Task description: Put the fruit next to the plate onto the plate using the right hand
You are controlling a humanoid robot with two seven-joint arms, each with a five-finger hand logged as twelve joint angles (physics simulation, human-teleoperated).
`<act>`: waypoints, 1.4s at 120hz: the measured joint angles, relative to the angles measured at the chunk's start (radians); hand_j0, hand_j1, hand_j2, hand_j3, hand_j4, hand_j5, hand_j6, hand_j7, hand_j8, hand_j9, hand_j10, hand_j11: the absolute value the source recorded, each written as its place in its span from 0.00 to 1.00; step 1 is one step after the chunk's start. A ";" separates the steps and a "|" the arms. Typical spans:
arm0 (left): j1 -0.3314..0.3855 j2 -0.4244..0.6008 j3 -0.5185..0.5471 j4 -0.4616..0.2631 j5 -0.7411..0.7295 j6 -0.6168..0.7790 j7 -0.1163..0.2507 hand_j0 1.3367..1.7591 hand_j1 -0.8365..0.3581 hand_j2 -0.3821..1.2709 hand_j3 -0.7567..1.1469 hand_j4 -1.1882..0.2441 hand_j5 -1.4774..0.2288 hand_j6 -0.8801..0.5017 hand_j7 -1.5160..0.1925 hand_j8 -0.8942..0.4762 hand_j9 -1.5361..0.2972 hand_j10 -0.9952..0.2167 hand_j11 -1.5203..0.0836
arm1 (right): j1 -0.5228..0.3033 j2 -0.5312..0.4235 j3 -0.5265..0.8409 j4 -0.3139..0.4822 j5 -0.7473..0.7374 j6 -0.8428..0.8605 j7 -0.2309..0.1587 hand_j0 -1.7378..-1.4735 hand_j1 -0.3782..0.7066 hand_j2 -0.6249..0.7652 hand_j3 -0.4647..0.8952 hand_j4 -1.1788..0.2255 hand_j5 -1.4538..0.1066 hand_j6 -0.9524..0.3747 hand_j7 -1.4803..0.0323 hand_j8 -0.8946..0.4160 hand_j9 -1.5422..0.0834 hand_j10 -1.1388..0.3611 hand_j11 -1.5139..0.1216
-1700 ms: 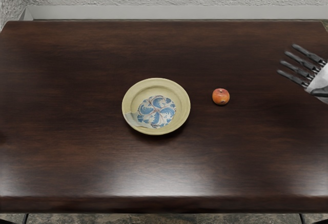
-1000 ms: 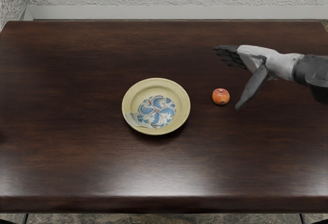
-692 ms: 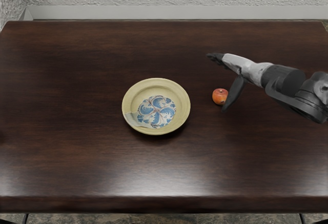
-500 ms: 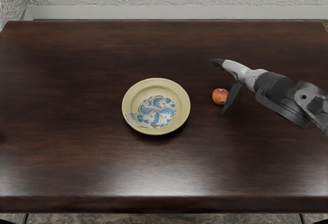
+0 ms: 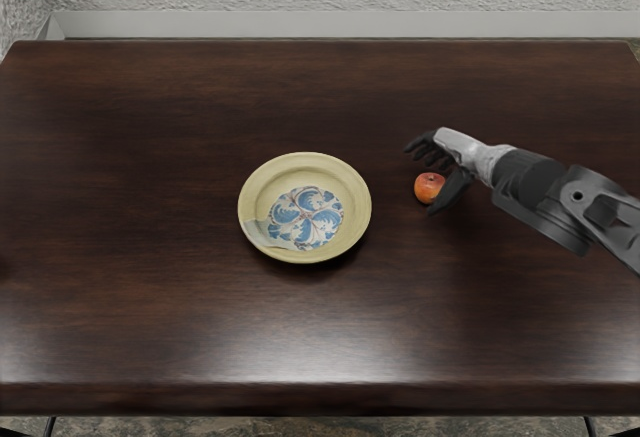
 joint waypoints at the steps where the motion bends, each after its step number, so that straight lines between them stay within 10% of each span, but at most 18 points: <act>1: 0.000 0.000 0.000 0.000 0.000 0.000 0.000 0.76 0.99 0.23 0.40 0.83 0.87 0.64 0.89 0.65 0.84 0.82 0.95 | 0.000 0.000 -0.001 0.000 0.000 0.000 0.000 0.30 0.37 0.41 0.34 0.61 0.67 0.48 0.71 0.44 0.70 0.55 0.67; 168: 0.000 0.000 0.000 0.000 0.000 0.000 0.000 0.76 0.99 0.23 0.40 0.83 0.87 0.64 0.89 0.65 0.84 0.82 0.95 | -0.021 0.007 -0.032 -0.021 0.006 0.006 0.000 0.31 0.61 0.46 0.34 0.41 0.51 0.32 0.51 0.39 0.53 0.44 0.49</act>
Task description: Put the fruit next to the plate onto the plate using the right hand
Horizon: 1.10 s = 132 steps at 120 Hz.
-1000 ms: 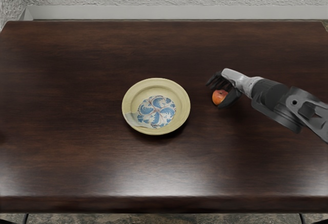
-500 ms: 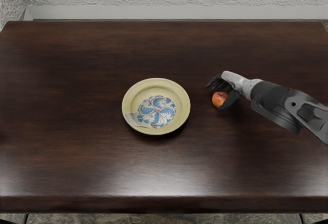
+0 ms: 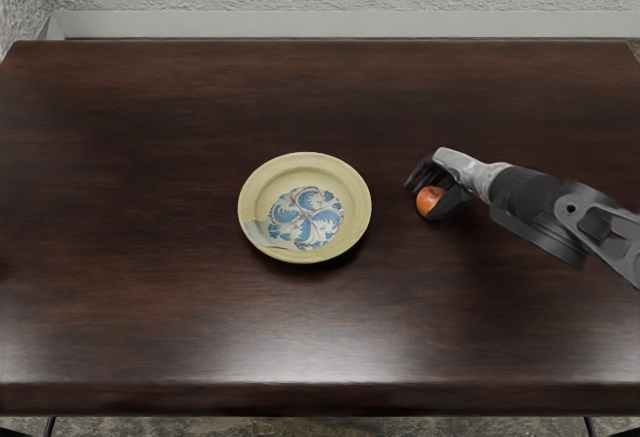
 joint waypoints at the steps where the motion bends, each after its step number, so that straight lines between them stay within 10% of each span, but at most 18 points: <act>1: 0.000 0.000 0.000 0.000 0.000 0.000 0.000 0.76 0.99 0.23 0.40 0.83 0.87 0.64 0.89 0.65 0.84 0.82 0.95 | 0.000 0.000 0.000 0.000 0.000 0.000 0.000 0.31 0.62 0.45 0.34 0.41 0.51 0.32 0.51 0.39 0.53 0.44 0.49; 132: 0.000 0.000 0.000 0.000 0.000 0.000 0.000 0.76 0.99 0.23 0.40 0.83 0.87 0.64 0.89 0.65 0.84 0.82 0.95 | 0.011 0.006 0.102 0.028 0.058 0.007 -0.001 0.31 0.59 0.64 0.34 0.37 0.40 0.19 0.42 0.30 0.43 0.38 0.42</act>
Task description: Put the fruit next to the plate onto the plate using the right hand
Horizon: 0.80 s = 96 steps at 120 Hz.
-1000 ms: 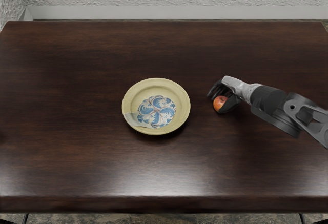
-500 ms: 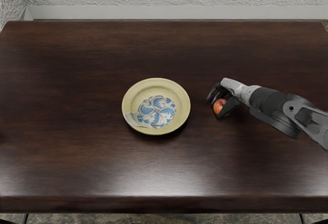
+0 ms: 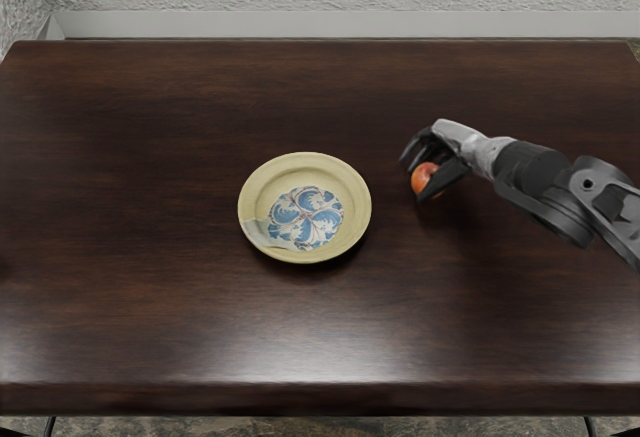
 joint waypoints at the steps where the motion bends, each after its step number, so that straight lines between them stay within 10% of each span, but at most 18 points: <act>1: 0.001 0.000 0.000 0.000 0.000 0.000 0.000 0.76 0.99 0.23 0.40 0.83 0.87 0.64 0.89 0.65 0.84 0.82 0.95 | 0.000 0.000 0.002 0.002 0.001 0.000 0.000 0.31 0.59 0.64 0.34 0.37 0.40 0.19 0.42 0.30 0.43 0.38 0.42; 96: 0.000 0.000 0.000 0.000 0.000 0.000 0.000 0.76 0.99 0.23 0.40 0.83 0.87 0.64 0.89 0.65 0.84 0.82 0.95 | 0.010 0.232 -0.014 0.046 0.030 0.006 0.000 0.30 0.60 0.63 0.34 0.39 0.38 0.23 0.42 0.31 0.42 0.40 0.42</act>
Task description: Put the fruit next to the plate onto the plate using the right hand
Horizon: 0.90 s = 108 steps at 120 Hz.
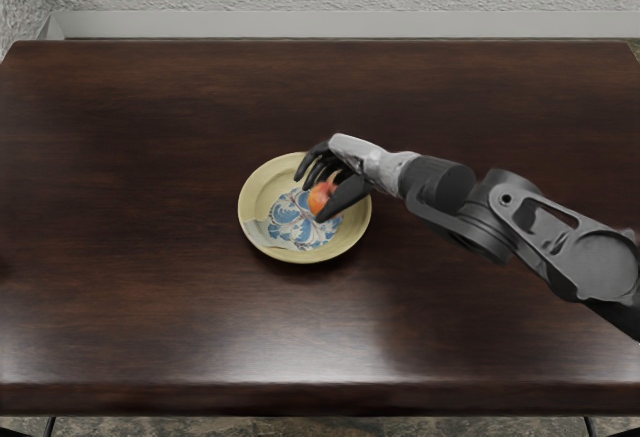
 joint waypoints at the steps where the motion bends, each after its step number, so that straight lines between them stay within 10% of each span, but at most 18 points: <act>1: 0.000 0.000 0.000 0.000 0.000 0.000 0.000 0.76 0.99 0.23 0.40 0.83 0.87 0.64 0.89 0.65 0.84 0.82 0.95 | -0.001 0.001 -0.001 -0.001 0.000 0.000 0.000 0.30 0.60 0.63 0.34 0.39 0.38 0.23 0.42 0.31 0.42 0.40 0.42; 36: 0.000 0.000 0.000 0.000 0.000 0.000 0.000 0.76 0.99 0.23 0.40 0.83 0.87 0.64 0.89 0.65 0.84 0.82 0.95 | 0.019 0.002 0.057 0.002 0.002 0.078 0.001 0.30 0.22 0.49 0.34 0.69 0.75 0.56 0.79 0.55 0.77 0.64 0.76; 60: -0.003 0.000 -0.001 0.000 0.000 -0.001 0.000 0.76 0.99 0.23 0.40 0.83 0.87 0.64 0.89 0.65 0.84 0.82 0.95 | 0.009 -0.046 0.259 0.006 0.421 0.397 0.001 0.30 0.12 0.46 0.34 0.77 0.85 0.64 0.89 0.62 0.87 0.70 0.85; 108: 0.000 0.000 0.000 0.000 0.000 0.000 -0.002 0.76 0.99 0.23 0.40 0.83 0.87 0.64 0.89 0.65 0.84 0.82 0.95 | -0.326 -0.148 0.634 -0.060 0.902 0.522 0.001 0.30 0.06 0.45 0.34 0.81 0.90 0.69 0.95 0.66 0.92 0.74 0.90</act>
